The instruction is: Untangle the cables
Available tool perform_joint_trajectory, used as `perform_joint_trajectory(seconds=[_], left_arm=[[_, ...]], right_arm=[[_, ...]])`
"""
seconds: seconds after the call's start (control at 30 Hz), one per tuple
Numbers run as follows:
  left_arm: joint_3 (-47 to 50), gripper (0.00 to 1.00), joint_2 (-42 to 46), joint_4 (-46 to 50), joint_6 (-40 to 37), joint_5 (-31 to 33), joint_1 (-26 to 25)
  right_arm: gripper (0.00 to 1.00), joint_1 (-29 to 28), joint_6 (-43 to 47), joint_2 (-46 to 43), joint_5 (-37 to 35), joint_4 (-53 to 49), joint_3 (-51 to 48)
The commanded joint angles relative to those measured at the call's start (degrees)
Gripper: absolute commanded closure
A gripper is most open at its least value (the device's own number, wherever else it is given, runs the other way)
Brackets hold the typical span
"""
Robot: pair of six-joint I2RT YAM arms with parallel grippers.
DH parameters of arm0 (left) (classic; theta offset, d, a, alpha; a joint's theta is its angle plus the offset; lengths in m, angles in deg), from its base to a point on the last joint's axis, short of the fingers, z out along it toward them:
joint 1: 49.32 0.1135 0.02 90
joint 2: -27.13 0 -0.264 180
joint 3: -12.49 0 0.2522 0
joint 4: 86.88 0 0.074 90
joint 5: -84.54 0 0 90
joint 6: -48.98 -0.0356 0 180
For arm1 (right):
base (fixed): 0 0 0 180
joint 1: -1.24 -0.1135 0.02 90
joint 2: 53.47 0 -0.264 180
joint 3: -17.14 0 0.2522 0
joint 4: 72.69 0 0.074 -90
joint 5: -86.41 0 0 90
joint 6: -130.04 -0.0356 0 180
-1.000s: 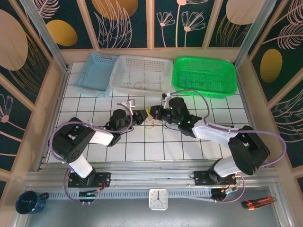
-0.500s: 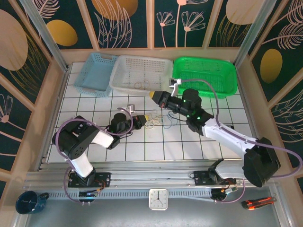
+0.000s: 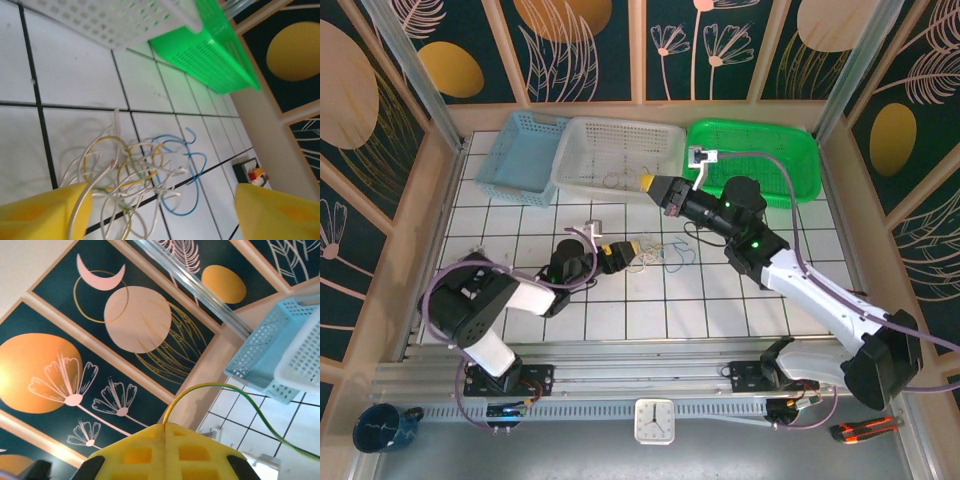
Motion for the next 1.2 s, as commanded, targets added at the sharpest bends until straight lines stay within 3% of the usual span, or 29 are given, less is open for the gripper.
perform_joint_trajectory(seconds=[0.0,0.37,0.67,0.77,0.83,1.0,1.17], left_arm=[[1.44,0.01,6.35,4.98,-2.59,3.38,-0.29],[5.72,0.01,28.44,23.12,-4.12,16.08,-0.12],[5.13,0.01,37.49,28.17,-6.50,19.43,1.61],[4.78,0.01,37.48,28.73,-5.91,18.60,3.56],[4.54,0.01,36.68,28.68,-5.24,17.16,5.27],[2.54,0.01,32.67,27.63,-5.05,13.43,7.75],[1.09,0.01,29.77,25.87,-4.71,11.42,8.17]], right_arm=[[1.00,1.98,2.80,2.70,-1.13,-1.79,3.41],[1.00,8.79,6.33,24.34,0.14,-8.69,20.65],[0.99,10.45,8.05,46.13,-0.33,-16.68,40.13],[0.68,10.85,8.44,52.29,0.07,-20.07,46.63],[0.57,10.95,9.14,54.77,0.22,-22.14,50.30],[0.55,10.97,9.88,53.97,0.69,-23.10,51.65],[0.55,10.59,8.39,46.69,2.18,-17.94,42.09]])
